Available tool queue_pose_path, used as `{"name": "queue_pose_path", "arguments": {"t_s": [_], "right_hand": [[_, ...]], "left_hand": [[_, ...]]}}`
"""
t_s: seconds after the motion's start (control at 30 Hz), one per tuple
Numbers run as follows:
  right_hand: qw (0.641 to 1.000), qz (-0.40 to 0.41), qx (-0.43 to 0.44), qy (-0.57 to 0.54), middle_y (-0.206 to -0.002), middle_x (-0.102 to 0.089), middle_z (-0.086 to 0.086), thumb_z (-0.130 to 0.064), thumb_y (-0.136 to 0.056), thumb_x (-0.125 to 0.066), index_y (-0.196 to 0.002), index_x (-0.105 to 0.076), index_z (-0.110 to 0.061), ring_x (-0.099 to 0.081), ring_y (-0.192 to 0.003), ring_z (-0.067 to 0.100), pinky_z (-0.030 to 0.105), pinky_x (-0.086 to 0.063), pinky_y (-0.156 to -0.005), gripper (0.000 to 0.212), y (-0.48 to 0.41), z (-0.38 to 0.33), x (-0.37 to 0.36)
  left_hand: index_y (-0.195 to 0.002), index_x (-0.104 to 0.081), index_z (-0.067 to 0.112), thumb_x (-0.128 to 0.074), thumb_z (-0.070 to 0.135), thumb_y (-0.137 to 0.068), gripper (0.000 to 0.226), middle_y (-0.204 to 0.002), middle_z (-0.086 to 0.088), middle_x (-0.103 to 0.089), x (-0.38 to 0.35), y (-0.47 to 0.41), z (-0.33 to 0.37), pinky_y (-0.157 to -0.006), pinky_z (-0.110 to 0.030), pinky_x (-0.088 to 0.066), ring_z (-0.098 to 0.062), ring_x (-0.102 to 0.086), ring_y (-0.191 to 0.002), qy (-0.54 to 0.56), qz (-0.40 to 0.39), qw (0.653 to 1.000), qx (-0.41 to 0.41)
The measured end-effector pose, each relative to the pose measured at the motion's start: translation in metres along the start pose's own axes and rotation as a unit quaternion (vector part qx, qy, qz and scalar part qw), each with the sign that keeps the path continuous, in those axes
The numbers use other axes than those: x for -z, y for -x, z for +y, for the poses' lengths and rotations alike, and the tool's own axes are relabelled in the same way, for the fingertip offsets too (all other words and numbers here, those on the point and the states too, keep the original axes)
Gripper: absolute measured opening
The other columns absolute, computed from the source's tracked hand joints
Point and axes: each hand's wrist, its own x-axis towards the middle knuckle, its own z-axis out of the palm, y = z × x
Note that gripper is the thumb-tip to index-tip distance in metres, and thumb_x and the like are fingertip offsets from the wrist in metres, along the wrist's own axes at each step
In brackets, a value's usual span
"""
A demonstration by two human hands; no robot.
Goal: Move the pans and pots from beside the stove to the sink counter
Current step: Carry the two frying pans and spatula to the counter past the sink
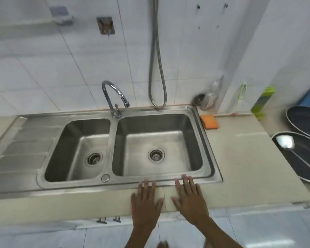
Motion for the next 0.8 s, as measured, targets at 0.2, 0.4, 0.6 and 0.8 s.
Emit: {"name": "queue_pose_path", "arguments": {"t_s": [0.2,0.4,0.6,0.8], "right_hand": [[1.0,-0.026,-0.014,-0.009,-0.16,-0.036,0.02,-0.058,-0.095,-0.044,-0.153,-0.043,-0.017,-0.034,-0.147,0.041,0.058,-0.038,-0.112,0.071,-0.001,-0.002,-0.002],[0.999,-0.045,-0.021,-0.015,-0.163,-0.03,0.02,-0.056,-0.098,-0.044,-0.155,-0.038,-0.018,-0.028,-0.15,0.04,0.057,-0.032,-0.116,0.07,0.002,-0.003,0.0],[0.998,-0.054,-0.013,-0.043,-0.163,-0.031,0.017,-0.052,-0.097,-0.048,-0.155,-0.038,-0.02,-0.028,-0.15,0.038,0.056,-0.034,-0.116,0.067,0.008,0.004,0.006],[0.992,-0.107,0.023,-0.065,-0.169,-0.015,0.013,-0.044,-0.101,-0.045,-0.158,-0.03,-0.021,-0.017,-0.154,0.037,0.053,-0.023,-0.122,0.064,0.031,0.022,0.02]], "left_hand": [[-0.151,-0.044,0.024,-0.043,0.059,-0.092,0.069,-0.162,-0.009,-0.035,-0.004,0.001,-0.001,-0.11,-0.059,-0.036,-0.032,-0.034,-0.148,-0.008,-0.04,0.999,0.003],[-0.155,-0.037,0.024,-0.046,0.057,-0.096,0.068,-0.166,-0.009,-0.028,-0.01,0.002,-0.004,-0.113,-0.058,-0.031,-0.033,-0.027,-0.151,-0.025,-0.041,0.999,-0.004],[-0.152,-0.042,0.022,-0.053,0.053,-0.095,0.066,-0.163,-0.01,-0.033,-0.005,0.003,0.003,-0.109,-0.06,-0.036,-0.034,-0.033,-0.148,-0.016,-0.043,0.999,0.007],[-0.158,-0.027,0.023,-0.043,0.053,-0.099,0.068,-0.169,-0.009,-0.015,0.003,0.01,0.027,-0.114,-0.057,-0.031,-0.032,-0.019,-0.153,-0.04,-0.116,0.99,0.07]]}}
